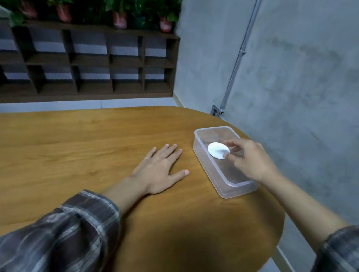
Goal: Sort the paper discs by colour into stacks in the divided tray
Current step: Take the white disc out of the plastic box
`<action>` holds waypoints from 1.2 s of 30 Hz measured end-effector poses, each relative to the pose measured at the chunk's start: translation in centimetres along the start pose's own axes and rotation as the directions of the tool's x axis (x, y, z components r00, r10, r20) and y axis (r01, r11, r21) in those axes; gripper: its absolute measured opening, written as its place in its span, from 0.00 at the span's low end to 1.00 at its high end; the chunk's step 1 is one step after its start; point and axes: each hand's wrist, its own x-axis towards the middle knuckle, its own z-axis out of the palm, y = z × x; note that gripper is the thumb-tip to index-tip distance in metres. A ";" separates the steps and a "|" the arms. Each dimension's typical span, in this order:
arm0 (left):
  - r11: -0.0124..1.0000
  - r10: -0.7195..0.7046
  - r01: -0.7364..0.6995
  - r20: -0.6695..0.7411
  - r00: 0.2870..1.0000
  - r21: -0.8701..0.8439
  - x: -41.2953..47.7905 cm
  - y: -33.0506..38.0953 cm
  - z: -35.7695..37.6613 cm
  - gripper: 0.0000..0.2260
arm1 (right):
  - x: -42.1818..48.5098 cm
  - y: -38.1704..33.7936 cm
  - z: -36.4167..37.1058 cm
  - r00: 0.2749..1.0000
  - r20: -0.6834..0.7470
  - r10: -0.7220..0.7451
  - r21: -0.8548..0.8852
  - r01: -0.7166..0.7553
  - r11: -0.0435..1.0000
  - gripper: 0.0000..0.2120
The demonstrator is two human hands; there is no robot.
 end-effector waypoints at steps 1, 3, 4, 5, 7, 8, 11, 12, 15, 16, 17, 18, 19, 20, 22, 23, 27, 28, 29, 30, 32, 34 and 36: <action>1.000 0.002 -0.002 -0.014 1.000 -0.002 0.1 -0.2 0.3 0.36 | 0.5 0.2 0.1 0.999 0.032 0.016 -0.020 -0.016 1.000 0.19; 1.000 0.005 -0.005 -0.019 1.000 -0.001 0.1 -0.4 0.5 0.37 | 1.5 0.2 0.4 0.994 0.100 0.043 -0.072 -0.036 0.997 0.23; 1.000 0.004 -0.004 -0.019 1.000 0.001 0.1 -0.4 0.6 0.37 | 1.9 0.1 0.5 0.990 0.131 0.048 -0.102 -0.035 0.994 0.25; 1.000 0.003 -0.003 -0.021 1.000 0.003 0.1 -0.4 0.6 0.38 | 2.4 -0.1 0.7 0.984 0.165 0.062 -0.131 -0.040 0.991 0.27; 1.000 0.003 -0.003 -0.032 0.999 -0.001 0.1 -0.4 0.6 0.39 | 3.1 -0.4 1.1 0.969 0.223 0.105 -0.177 -0.065 0.982 0.29; 1.000 0.002 -0.003 -0.036 0.999 -0.006 0.1 -0.4 0.6 0.39 | 3.4 -0.5 1.4 0.962 0.244 0.124 -0.199 -0.075 0.977 0.29; 1.000 0.001 -0.001 -0.042 0.999 -0.004 0.0 -0.4 0.6 0.39 | 3.8 -0.6 2.1 0.953 0.271 0.138 -0.251 -0.069 0.966 0.29; 1.000 0.000 0.000 -0.044 0.999 -0.003 0.0 -0.4 0.6 0.39 | 4.0 -0.6 2.3 0.954 0.267 0.137 -0.256 -0.066 0.964 0.29; 1.000 -0.004 0.003 -0.056 0.998 -0.016 0.0 -0.4 0.7 0.38 | 4.2 -0.5 2.5 0.960 0.246 0.131 -0.248 -0.069 0.966 0.29; 1.000 -0.005 0.003 -0.064 0.998 -0.020 0.0 -0.4 0.7 0.37 | 4.2 -0.5 2.5 0.963 0.240 0.126 -0.242 -0.067 0.968 0.29; 1.000 -0.005 0.004 -0.071 0.997 -0.021 0.0 -0.4 0.7 0.37 | 4.2 -0.4 2.6 0.965 0.235 0.119 -0.236 -0.063 0.970 0.28; 1.000 -0.006 0.004 -0.074 0.997 -0.021 0.0 -0.4 0.7 0.36 | 4.1 -0.4 2.6 0.968 0.226 0.108 -0.233 -0.054 0.971 0.27; 1.000 -0.007 0.005 -0.075 0.997 -0.020 0.0 -0.3 0.7 0.36 | 4.1 -0.4 2.6 0.971 0.216 0.100 -0.234 -0.048 0.971 0.27; 1.000 -0.008 0.006 -0.073 0.997 -0.020 0.0 -0.3 0.7 0.36 | 4.0 -0.5 2.5 0.974 0.207 0.095 -0.237 -0.044 0.970 0.27; 1.000 -0.007 0.006 -0.074 0.997 -0.022 -0.1 -0.3 0.7 0.36 | 4.0 -0.5 2.4 0.977 0.194 0.084 -0.248 -0.034 0.968 0.27; 1.000 -0.006 0.004 -0.076 0.997 -0.021 -0.1 -0.4 0.6 0.36 | 4.0 -0.6 2.3 0.978 0.190 0.081 -0.251 -0.031 0.967 0.27; 1.000 -0.004 0.002 -0.080 0.997 -0.025 -0.1 -0.3 0.6 0.35 | 3.6 -0.5 2.0 0.985 0.169 0.042 -0.261 0.003 0.965 0.22; 1.000 -0.004 0.002 -0.081 0.997 -0.026 -0.1 -0.3 0.6 0.35 | 3.5 -0.4 2.0 0.987 0.161 0.024 -0.261 0.019 0.965 0.20; 1.000 -0.004 0.002 -0.083 0.997 -0.028 -0.1 -0.3 0.6 0.35 | 3.4 -0.4 1.9 0.988 0.155 0.009 -0.253 0.030 0.967 0.18; 1.000 -0.004 0.001 -0.085 0.996 -0.030 -0.1 -0.3 0.5 0.35 | 3.3 -0.3 1.9 0.989 0.148 -0.005 -0.238 0.040 0.970 0.17; 0.999 -0.002 -0.001 -0.088 0.996 -0.037 -0.1 -0.3 0.5 0.35 | 3.1 -0.2 1.8 0.990 0.136 -0.036 -0.206 0.064 0.976 0.13; 0.999 0.001 -0.005 -0.088 0.996 -0.042 -0.2 -0.3 0.5 0.34 | 2.7 -0.2 1.7 0.990 0.120 -0.078 -0.185 0.100 0.978 0.08; 0.999 0.006 -0.010 -0.098 0.995 -0.047 -0.2 -0.3 0.5 0.34 | 2.4 -0.3 1.6 0.991 0.078 -0.110 -0.180 0.123 0.976 0.07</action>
